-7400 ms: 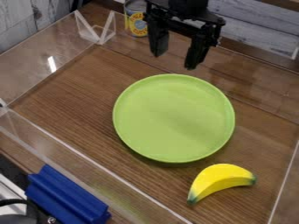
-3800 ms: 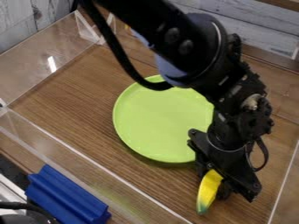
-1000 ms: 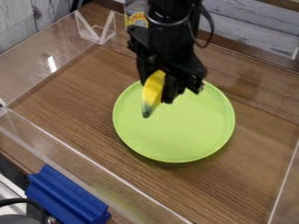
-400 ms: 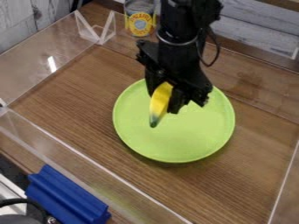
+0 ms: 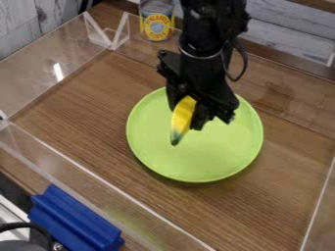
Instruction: Put the banana in the green plate
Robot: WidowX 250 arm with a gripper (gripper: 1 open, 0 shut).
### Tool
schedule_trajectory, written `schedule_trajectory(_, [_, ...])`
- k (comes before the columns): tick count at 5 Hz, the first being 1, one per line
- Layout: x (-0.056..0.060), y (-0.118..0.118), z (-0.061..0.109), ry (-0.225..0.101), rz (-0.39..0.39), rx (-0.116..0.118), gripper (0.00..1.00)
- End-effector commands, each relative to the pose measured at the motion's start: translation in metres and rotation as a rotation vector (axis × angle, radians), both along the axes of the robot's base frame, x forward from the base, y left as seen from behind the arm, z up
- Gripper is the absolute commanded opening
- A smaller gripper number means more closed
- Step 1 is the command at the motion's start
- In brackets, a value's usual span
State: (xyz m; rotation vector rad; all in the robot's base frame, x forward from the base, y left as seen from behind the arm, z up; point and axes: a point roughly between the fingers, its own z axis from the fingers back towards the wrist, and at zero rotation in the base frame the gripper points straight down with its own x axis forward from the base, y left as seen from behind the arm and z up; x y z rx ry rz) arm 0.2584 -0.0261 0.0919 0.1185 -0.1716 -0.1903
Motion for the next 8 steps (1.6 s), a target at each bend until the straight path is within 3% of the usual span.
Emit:
schedule_trajectory(1, [0.0058, 0.0030, 0.0013, -0.034, 0.006, 0.001, 0.00])
schedule_trajectory(3, [0.0132, 0.0077, -0.0003, -0.054, 0.024, 0.013, 0.00])
schedule_trajectory(4, [0.0132, 0.0034, -0.0049, -0.056, 0.026, 0.005, 1.00])
schedule_trajectory(8, [0.0077, 0.0004, -0.0075, -0.019, 0.034, -0.017, 1.00])
